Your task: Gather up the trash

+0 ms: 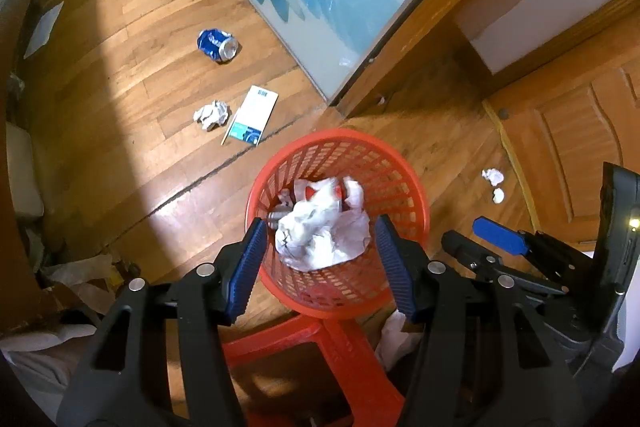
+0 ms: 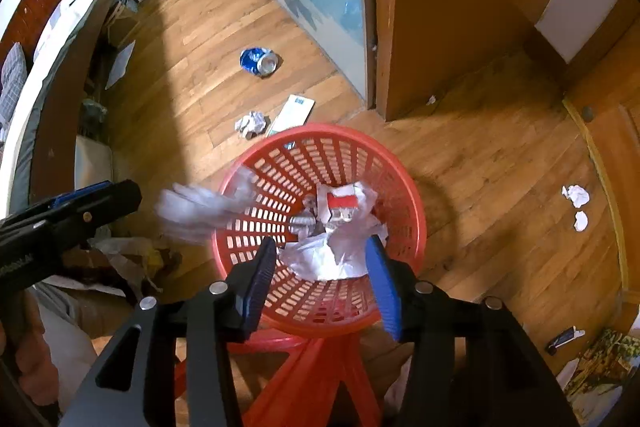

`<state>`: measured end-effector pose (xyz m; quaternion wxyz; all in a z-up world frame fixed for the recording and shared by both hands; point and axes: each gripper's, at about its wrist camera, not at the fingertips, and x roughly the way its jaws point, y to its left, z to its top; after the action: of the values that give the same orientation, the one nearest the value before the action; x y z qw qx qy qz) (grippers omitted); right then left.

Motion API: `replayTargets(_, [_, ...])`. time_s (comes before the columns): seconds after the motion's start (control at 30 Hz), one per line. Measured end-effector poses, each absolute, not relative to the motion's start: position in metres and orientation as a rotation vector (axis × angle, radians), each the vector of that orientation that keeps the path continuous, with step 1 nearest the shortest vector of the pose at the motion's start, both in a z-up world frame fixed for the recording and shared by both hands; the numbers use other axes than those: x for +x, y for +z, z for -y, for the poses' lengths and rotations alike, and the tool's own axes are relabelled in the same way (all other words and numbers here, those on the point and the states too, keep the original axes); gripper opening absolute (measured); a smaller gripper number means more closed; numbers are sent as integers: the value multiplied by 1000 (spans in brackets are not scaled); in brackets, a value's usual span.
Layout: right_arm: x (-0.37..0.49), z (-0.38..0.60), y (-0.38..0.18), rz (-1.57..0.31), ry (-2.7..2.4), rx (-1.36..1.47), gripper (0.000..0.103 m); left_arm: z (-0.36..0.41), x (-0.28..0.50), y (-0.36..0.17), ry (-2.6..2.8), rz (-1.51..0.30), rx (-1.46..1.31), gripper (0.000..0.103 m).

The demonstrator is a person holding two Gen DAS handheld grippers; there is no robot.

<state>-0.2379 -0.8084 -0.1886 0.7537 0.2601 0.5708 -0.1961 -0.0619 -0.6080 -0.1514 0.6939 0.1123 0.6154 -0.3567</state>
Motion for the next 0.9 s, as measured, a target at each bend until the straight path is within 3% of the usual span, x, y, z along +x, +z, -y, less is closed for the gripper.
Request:
replayTargets(0.07, [-235, 808, -179, -1222, -440, 558, 49, 607, -63, -146, -802, -1357, 242, 57])
replayTargets(0.23, [-224, 803, -153, -1168, -442, 550, 67, 598, -64, -123, -814, -1279, 238, 57])
replayTargets(0.43, [-189, 778, -98, -1068, -389, 485, 70, 553, -54, -57, -759, -1097, 181, 57])
replayTargets(0.5, [-170, 760, -71, -1015, -359, 440, 73, 523, -49, -25, -728, -1014, 143, 63])
replayTargets(0.67, [-116, 693, -7, -894, -225, 355, 80, 425, -28, 38, -611, -862, 51, 66])
replayTargets(0.9, [-51, 570, 59, -747, -21, 319, 91, 276, -3, 74, -357, -740, -58, 71])
